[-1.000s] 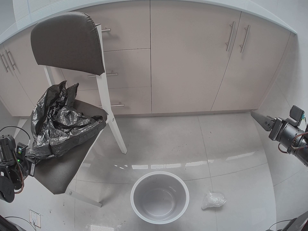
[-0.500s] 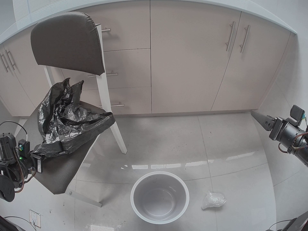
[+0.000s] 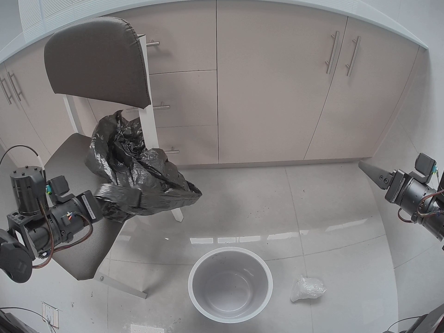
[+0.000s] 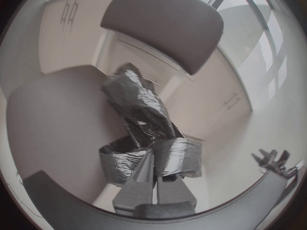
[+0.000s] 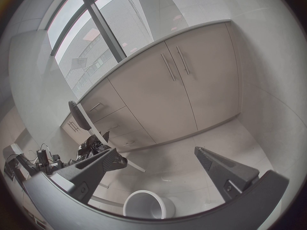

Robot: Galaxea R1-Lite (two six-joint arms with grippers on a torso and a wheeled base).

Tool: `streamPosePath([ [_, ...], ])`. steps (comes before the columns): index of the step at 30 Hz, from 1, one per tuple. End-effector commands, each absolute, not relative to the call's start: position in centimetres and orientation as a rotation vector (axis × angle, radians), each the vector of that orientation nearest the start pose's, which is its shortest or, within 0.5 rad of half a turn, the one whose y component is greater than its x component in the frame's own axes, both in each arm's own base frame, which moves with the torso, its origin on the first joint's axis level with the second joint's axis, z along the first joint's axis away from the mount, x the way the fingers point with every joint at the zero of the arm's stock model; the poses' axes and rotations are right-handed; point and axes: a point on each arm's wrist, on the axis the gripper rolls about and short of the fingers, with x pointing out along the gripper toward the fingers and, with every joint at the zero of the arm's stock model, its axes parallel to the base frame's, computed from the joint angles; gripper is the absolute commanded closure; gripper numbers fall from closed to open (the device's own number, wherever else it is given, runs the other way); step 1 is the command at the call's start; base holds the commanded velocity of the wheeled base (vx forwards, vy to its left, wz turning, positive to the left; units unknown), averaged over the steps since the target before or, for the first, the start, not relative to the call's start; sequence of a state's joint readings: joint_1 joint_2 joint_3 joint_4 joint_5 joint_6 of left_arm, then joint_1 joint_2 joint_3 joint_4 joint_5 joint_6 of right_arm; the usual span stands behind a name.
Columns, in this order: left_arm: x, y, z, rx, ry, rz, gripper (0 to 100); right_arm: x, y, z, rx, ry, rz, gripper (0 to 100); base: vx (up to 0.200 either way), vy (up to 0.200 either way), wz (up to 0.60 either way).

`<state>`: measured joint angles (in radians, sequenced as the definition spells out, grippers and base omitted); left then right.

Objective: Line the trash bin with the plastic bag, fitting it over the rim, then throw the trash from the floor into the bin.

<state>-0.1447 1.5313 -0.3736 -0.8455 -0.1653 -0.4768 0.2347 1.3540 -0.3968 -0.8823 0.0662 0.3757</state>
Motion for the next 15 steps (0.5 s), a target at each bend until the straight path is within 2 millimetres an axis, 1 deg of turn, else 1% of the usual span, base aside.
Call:
streamPosePath([
  [1, 20.8, -7.3, 15.8, -0.572, 0.424, -0.432, 100, 20.3, 5.7, 17.1, 0.394, 0.211, 0.299, 0, 0.000, 0.000, 0.00],
  [4, 18.9, -8.2, 17.1, -0.587, 0.467, -0.547, 100, 20.5, 6.3, 16.4, 0.395, 0.249, 0.317, 0, 0.000, 0.000, 0.00],
  [5, 18.0, -8.5, 17.7, -0.596, 0.493, -0.602, 100, 20.4, 6.7, 16.1, 0.394, 0.265, 0.332, 0, 0.000, 0.000, 0.00],
  [7, 17.1, -8.8, 18.3, -0.617, 0.531, -0.661, 100, 20.3, 7.1, 15.7, 0.393, 0.290, 0.346, 0, 0.000, 0.000, 0.00],
  [8, 16.5, -8.9, 18.9, -0.649, 0.567, -0.705, 100, 20.2, 7.5, 15.3, 0.390, 0.310, 0.360, 0, 0.000, 0.000, 0.00],
  [11, 16.1, -8.9, 19.9, -0.716, 0.646, -0.774, 100, 20.1, 8.3, 14.7, 0.380, 0.344, 0.393, 0, 0.000, 0.000, 0.00],
  [15, 16.3, -9.1, 19.9, -0.745, 0.714, -0.841, 100, 20.2, 9.0, 14.1, 0.372, 0.359, 0.416, 0, 0.000, 0.000, 0.00],
])
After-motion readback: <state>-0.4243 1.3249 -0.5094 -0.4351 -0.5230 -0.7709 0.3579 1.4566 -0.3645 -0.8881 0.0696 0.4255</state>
